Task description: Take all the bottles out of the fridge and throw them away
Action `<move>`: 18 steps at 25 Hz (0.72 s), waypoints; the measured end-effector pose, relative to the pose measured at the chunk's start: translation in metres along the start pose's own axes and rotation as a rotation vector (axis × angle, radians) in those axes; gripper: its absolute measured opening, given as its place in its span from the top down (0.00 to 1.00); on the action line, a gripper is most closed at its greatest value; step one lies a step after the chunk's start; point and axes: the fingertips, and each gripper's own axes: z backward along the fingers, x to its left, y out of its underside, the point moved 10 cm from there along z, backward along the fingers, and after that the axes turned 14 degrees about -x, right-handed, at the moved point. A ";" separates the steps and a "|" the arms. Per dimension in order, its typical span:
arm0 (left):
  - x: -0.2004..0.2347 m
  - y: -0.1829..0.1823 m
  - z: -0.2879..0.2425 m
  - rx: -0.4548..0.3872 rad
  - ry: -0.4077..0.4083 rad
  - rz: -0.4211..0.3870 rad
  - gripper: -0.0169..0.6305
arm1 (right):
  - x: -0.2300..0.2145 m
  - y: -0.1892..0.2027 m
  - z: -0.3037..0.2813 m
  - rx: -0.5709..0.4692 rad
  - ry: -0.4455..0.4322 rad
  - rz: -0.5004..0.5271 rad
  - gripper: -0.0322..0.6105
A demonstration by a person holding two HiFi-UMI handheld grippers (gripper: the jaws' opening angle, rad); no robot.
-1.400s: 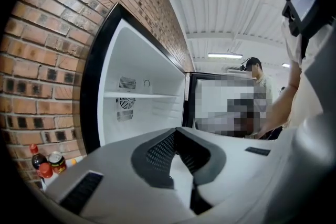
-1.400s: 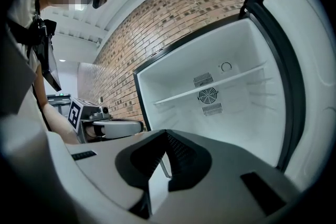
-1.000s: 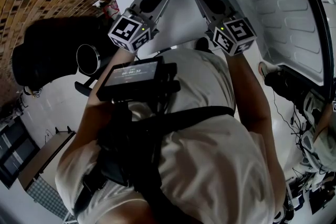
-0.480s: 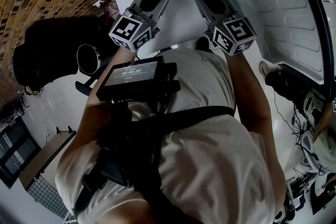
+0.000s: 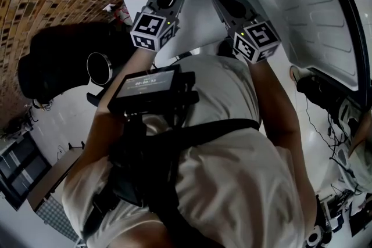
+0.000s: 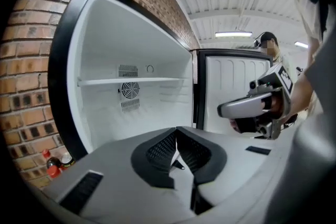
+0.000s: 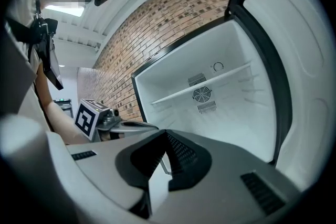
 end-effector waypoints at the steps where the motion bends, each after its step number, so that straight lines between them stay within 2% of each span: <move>1: 0.000 0.003 -0.006 0.021 -0.013 -0.010 0.95 | -0.002 0.000 0.002 -0.003 0.000 -0.006 0.94; 7: 0.007 0.024 -0.054 0.154 -0.096 -0.103 0.94 | -0.016 0.001 0.015 -0.008 -0.002 -0.034 0.94; 9: 0.010 0.031 -0.073 0.214 -0.117 -0.144 0.86 | -0.022 0.002 0.021 -0.005 -0.006 -0.042 0.94; 15: 0.037 0.063 -0.121 0.415 -0.135 -0.293 0.72 | -0.037 0.011 0.021 -0.001 -0.005 -0.082 0.94; 18: 0.056 0.082 -0.140 0.528 -0.161 -0.330 0.69 | -0.042 0.012 0.023 0.006 -0.005 -0.095 0.94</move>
